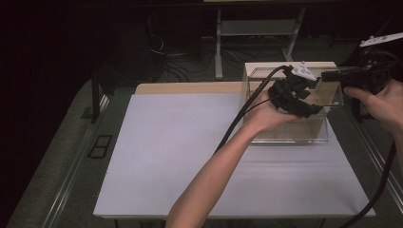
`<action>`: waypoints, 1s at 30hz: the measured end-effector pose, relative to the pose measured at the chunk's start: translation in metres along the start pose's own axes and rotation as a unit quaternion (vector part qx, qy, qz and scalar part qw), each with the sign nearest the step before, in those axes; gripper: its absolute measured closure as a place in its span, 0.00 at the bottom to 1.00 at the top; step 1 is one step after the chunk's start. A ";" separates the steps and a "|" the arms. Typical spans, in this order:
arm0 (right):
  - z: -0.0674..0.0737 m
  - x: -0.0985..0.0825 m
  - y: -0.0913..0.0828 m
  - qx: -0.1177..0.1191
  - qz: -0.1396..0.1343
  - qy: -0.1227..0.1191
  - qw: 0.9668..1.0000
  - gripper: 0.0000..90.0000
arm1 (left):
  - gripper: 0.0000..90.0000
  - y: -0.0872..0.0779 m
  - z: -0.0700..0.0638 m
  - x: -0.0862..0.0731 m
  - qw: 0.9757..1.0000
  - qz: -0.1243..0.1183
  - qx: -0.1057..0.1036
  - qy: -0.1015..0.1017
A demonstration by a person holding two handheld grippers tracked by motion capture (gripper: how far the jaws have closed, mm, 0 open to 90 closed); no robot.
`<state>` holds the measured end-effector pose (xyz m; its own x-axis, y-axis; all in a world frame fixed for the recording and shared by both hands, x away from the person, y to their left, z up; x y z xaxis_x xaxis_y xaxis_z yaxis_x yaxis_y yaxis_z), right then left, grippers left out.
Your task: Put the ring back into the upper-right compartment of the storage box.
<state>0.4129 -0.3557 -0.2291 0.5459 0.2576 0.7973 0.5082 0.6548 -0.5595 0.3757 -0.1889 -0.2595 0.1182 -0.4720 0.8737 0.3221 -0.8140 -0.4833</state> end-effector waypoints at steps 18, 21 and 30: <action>0.000 -0.001 0.005 0.001 -0.004 0.004 1.000 1.00 | 0.14 -0.053 -0.002 -0.034 1.000 -0.007 -0.002 -0.012; 0.000 -0.002 0.005 0.001 -0.004 0.005 1.000 1.00 | 0.12 -0.062 0.001 -0.041 1.000 -0.013 0.005 -0.022; 0.005 0.000 0.006 0.003 -0.008 0.000 1.000 1.00 | 0.05 -0.092 0.014 -0.063 0.998 -0.024 0.029 -0.045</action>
<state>0.4125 -0.3478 -0.2313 0.5380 0.2464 0.8062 0.5135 0.6627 -0.5452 0.3522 -0.0797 -0.2691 0.1851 -0.3980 0.8985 0.3839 -0.8124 -0.4389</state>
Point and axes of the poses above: each handheld gripper's, and its own axes: y roughly forward along the jaws, x roughly out of its top, z roughly to its left, the point moved 5 cm from there along y, roughly forward along the jaws, and after that the axes turned 8 degrees about x, right-handed, at the moved point
